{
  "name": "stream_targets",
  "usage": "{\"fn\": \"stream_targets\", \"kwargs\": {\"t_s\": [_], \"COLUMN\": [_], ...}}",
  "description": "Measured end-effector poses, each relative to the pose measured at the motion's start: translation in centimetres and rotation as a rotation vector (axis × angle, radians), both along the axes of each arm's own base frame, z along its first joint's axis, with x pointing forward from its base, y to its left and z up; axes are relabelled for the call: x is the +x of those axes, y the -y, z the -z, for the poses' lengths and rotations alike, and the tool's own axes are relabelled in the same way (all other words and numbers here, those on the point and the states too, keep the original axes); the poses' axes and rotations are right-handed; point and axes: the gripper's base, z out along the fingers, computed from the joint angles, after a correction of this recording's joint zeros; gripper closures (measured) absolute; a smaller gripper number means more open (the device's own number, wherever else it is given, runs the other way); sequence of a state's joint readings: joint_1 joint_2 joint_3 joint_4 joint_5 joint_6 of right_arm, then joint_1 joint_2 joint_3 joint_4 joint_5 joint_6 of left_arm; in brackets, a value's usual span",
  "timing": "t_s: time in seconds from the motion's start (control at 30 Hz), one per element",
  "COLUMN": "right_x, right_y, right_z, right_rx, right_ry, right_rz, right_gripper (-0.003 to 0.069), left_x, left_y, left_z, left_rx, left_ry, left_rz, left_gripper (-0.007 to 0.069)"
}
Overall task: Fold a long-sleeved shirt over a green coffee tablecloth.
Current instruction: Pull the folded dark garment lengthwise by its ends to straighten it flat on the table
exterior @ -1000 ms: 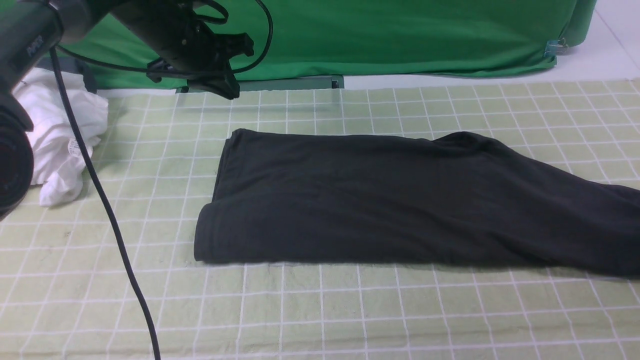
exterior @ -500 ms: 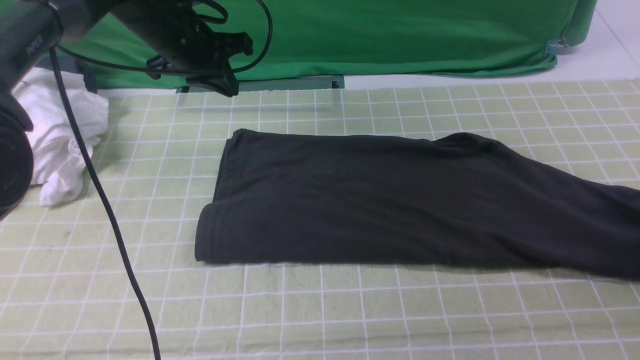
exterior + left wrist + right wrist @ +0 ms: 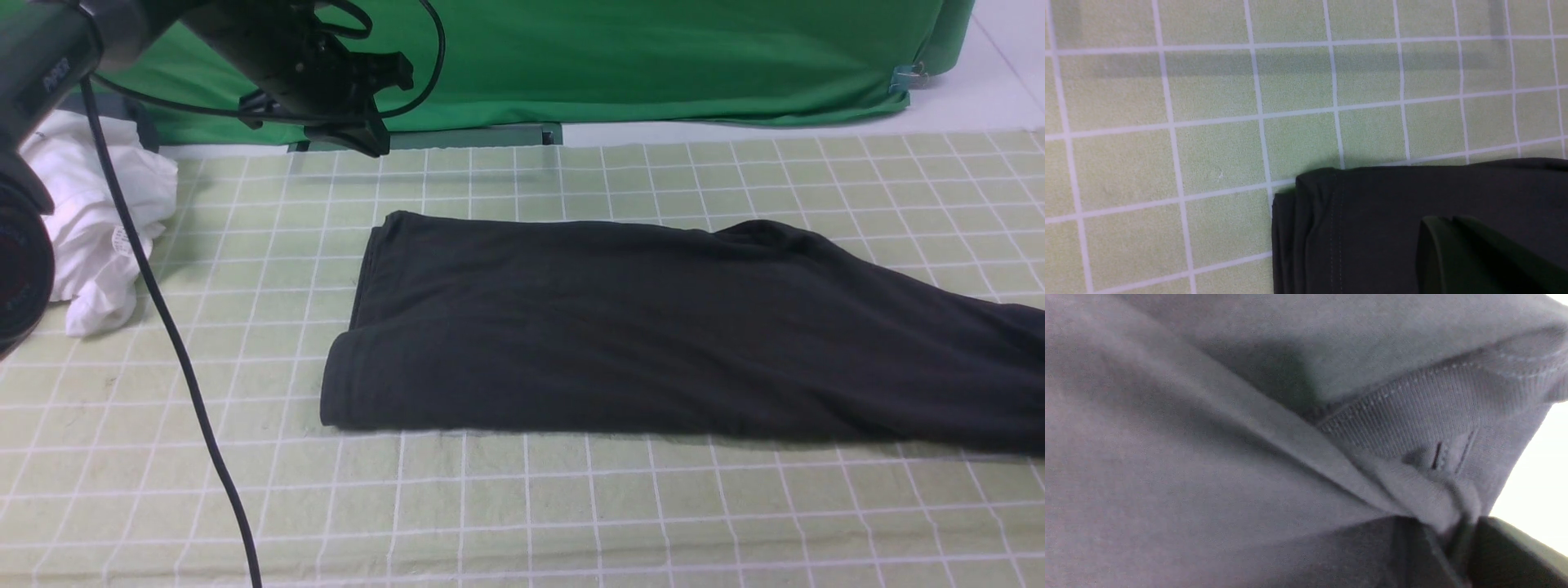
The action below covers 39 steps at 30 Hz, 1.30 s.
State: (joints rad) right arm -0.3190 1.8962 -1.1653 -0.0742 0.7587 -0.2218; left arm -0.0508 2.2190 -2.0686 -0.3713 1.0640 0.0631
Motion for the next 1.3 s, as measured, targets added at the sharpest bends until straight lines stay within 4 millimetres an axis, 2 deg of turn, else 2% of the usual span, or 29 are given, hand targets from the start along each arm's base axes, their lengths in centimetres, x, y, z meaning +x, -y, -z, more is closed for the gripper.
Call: {"fn": "stream_targets", "kwargs": {"t_s": [0.07,0.1,0.17,0.4,0.63,0.73,0.87,0.93,1.0,1.1,1.17,1.2,1.23,1.3], "right_x": [0.0,0.1,0.3,1.1,0.9,1.2,2.6,3.1,3.6,3.9,3.8,3.8,3.7,3.6], "right_y": [0.0,0.0,0.1,0.5,0.4,0.5,0.8,0.9,1.1,1.2,1.3,1.4,1.5,1.7], "right_z": [0.0,-0.2,-0.4,-2.8,-5.8,-5.8,-4.5,-3.8,-2.9,-2.5,-2.6,-2.6,-3.1,-3.8], "right_rx": [-0.001,-0.002,-0.003,-0.01,-0.038,-0.046,-0.06,-0.064,-0.07,-0.081,-0.097,-0.097,-0.117,-0.132], "right_ry": [0.001,0.001,0.003,-0.009,0.078,0.109,0.181,0.208,0.222,0.224,0.217,0.218,0.206,0.198], "right_rz": [-0.002,-0.005,-0.007,0.001,0.002,-0.003,-0.012,-0.01,-0.016,-0.026,-0.038,-0.038,-0.047,-0.024], "right_gripper": [0.0529,0.0581,0.0608,0.0611,0.0611,0.061,0.0592,0.0574,0.0509,0.0367,0.0256,0.0248,0.02,0.0176], "left_x": [0.0,0.0,0.0,-0.1,-0.2,-0.2,-0.2,-0.3,-0.4,-0.6,-0.7,-0.7,-0.7,-0.8], "left_y": [0.0,0.0,0.0,0.0,0.0,0.0,0.0,0.0,-0.2,-0.4,-0.4,-0.4,-0.4,-0.4], "left_z": [0.0,0.0,0.0,0.0,0.1,0.1,0.1,0.3,0.4,0.5,0.6,0.6,0.6,0.6], "left_rx": [0.0,0.0,0.0,0.0,-0.003,-0.004,-0.014,-0.008,0.013,0.03,0.032,0.032,0.033,0.034], "left_ry": [0.0,-0.002,-0.002,-0.008,-0.025,-0.026,-0.04,-0.055,-0.067,-0.094,-0.11,-0.113,-0.115,-0.115], "left_rz": [0.0,0.001,0.001,0.003,0.002,-0.002,-0.022,-0.029,-0.035,-0.036,-0.036,-0.036,-0.036,-0.036], "left_gripper": [0.0608,0.0608,0.0608,0.0608,0.0607,0.0603,0.0592,0.0589,0.0587,0.0585,0.0581,0.0581,0.0578,0.0575]}}
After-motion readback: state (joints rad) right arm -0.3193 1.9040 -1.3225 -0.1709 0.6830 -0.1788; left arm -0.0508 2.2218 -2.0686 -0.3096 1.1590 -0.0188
